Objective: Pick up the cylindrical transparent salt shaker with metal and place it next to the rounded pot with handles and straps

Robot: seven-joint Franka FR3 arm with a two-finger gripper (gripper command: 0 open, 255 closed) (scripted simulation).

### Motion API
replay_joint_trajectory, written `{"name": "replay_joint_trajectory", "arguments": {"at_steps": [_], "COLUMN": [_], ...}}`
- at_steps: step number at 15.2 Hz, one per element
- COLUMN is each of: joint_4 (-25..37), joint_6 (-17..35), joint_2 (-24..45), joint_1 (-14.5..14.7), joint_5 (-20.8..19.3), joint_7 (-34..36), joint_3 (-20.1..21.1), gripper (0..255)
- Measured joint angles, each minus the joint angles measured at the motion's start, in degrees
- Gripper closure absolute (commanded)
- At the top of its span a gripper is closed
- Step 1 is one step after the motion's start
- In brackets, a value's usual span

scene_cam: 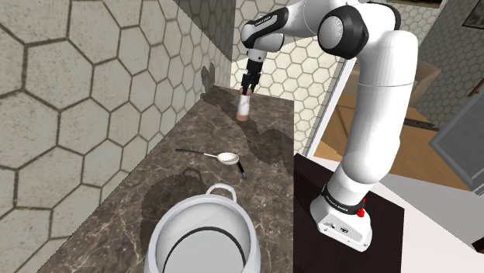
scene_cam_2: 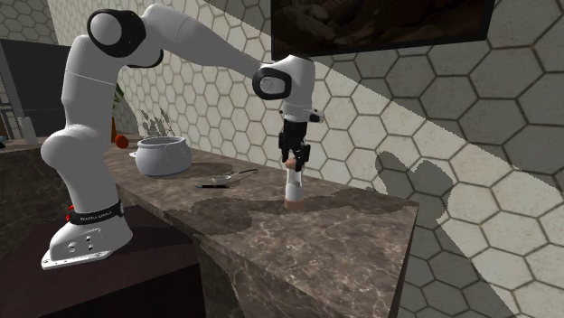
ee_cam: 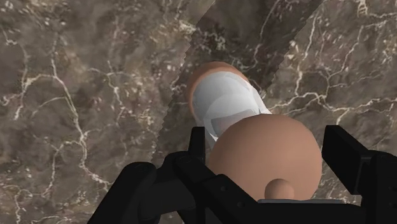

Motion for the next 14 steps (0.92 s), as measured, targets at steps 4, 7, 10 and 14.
{"name": "replay_joint_trajectory", "arguments": {"at_steps": [4, 7, 10, 14], "joint_4": [0.0, 0.9, 2.1, 4.0], "joint_6": [0.0, -1.3, -3.0, -5.8], "joint_2": [0.0, -0.5, -1.1, -2.0], "joint_1": [0.0, 0.0, 0.0, 0.0], "joint_5": [0.0, -0.3, -0.7, -1.3], "joint_7": [0.0, 0.4, 0.8, 1.5], "joint_3": [0.0, -0.1, -0.2, -0.4], "gripper": [255, 255, 255, 255]}}
